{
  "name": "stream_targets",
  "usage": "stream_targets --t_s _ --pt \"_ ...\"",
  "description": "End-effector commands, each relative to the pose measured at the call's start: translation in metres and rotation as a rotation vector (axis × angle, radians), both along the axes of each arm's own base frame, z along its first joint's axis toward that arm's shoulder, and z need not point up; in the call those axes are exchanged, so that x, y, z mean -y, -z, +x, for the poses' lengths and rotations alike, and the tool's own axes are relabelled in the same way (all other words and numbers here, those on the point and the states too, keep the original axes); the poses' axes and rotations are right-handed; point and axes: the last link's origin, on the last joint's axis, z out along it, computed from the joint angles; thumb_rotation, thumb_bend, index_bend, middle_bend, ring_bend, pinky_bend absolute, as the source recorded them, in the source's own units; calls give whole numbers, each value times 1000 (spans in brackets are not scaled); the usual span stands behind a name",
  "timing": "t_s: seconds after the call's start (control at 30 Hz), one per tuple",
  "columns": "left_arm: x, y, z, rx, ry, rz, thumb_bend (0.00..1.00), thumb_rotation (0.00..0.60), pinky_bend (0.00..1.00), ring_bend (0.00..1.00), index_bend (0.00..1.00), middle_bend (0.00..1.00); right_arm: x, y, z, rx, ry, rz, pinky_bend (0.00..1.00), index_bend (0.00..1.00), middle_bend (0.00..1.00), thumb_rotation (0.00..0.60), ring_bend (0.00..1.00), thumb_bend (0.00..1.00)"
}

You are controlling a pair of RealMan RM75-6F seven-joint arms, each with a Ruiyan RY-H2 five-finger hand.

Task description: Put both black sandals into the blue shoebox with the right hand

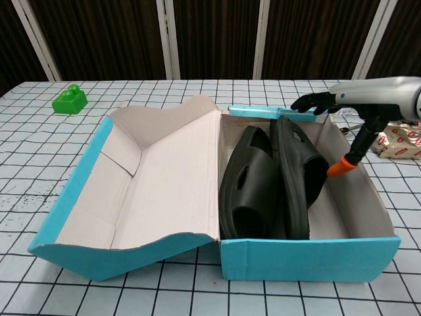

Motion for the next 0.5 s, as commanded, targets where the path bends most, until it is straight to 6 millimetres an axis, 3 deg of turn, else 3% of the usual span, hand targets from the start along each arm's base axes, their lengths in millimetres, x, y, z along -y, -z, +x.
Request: stream_targets --t_s 0.03,0.13,0.3,0.4,0.5 --pt "1 -2 0 1 3 5 187 600 16 0 48 0 -3 -20 9 33 0 -38 0 0 56 600 60 146" --pt "3 -4 0 7 6 8 187 600 16 0 48 0 -11 -40 13 87 23 -54 0 0 56 600 70 162" --pt "5 -6 1 16 11 9 187 600 15 0 47 0 -28 -69 11 229 87 -87 15 98 117 600 157 402" --pt "6 -5 3 19 15 5 187 600 16 0 47 0 -39 -84 -1 248 98 -135 54 151 192 600 219 426" --pt "7 -4 3 20 14 -1 187 600 15 0 47 0 -48 -95 -19 119 50 -206 61 152 197 600 222 428"
